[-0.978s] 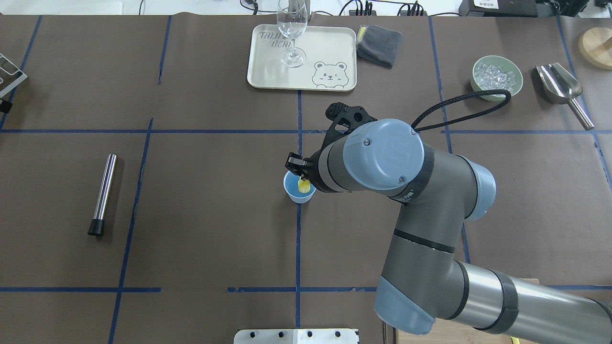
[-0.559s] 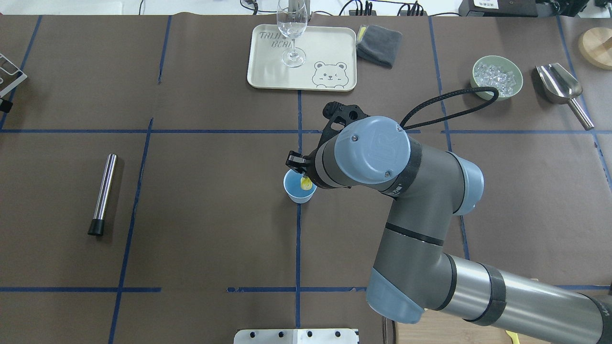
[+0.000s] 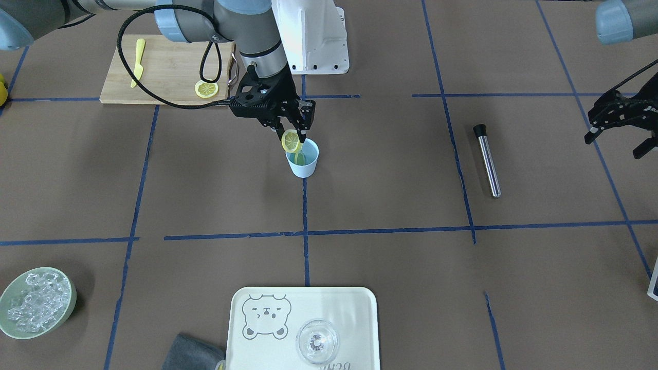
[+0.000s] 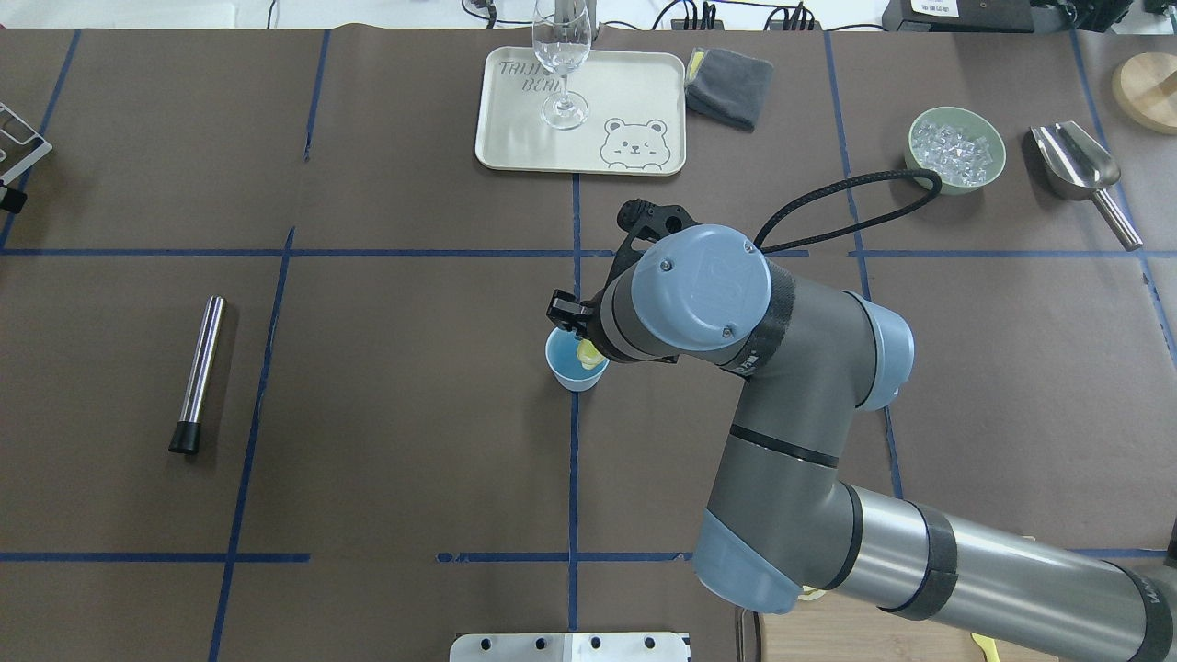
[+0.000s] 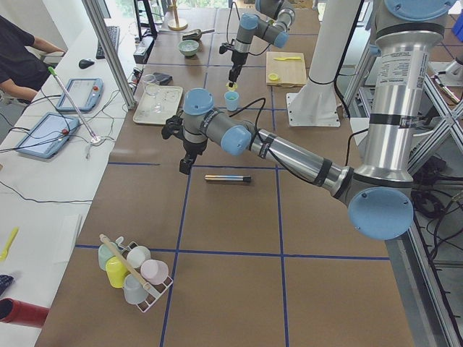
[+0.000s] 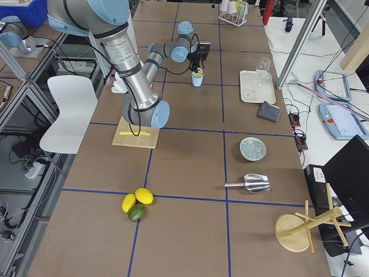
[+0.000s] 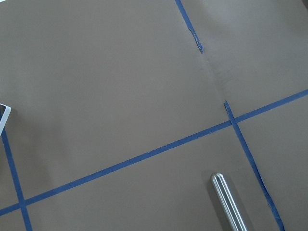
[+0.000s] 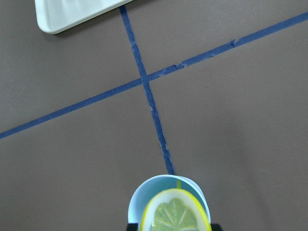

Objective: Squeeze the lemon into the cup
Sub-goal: 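Lower the lemon slice into the blue cup with the right gripper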

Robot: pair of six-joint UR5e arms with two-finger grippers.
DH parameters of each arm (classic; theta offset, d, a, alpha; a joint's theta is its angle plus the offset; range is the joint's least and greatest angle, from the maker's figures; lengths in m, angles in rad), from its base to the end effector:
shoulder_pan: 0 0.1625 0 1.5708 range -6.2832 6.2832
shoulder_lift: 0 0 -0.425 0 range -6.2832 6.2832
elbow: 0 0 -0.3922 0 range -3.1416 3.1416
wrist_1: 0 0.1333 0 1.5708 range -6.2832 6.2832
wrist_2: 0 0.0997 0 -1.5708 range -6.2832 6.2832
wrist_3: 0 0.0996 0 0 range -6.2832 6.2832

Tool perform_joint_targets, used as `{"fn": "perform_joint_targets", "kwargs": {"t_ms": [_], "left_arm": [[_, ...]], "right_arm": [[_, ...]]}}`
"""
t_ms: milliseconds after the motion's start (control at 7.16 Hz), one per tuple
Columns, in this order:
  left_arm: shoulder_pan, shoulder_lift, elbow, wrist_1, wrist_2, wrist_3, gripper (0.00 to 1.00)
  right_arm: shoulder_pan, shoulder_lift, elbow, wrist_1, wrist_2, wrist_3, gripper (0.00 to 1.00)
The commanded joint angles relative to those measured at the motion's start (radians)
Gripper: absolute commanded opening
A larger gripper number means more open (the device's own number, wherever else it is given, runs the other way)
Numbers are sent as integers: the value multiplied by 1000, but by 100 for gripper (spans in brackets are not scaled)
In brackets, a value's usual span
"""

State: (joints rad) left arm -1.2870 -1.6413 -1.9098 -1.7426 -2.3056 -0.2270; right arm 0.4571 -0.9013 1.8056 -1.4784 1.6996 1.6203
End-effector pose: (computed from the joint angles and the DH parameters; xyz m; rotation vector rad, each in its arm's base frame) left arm 0.0799 -0.5117 0.4373 0.3568 0.8315 0.2663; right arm -0.5241 -0.3921 0.1574 0.0865 -1.0058 0.3991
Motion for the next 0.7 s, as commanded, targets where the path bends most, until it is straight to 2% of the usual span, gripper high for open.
{"fn": "perform_joint_targets", "kwargs": {"t_ms": [0, 140, 559], "left_arm": [[0, 0, 2, 0, 0, 0, 100], [0, 0, 2, 0, 0, 0, 100], [0, 0, 0, 0, 0, 0, 100]], "right_arm": [[0, 12, -2, 0, -2, 3, 58], [0, 12, -2, 0, -2, 3, 59], [0, 13, -2, 0, -2, 3, 91]]}}
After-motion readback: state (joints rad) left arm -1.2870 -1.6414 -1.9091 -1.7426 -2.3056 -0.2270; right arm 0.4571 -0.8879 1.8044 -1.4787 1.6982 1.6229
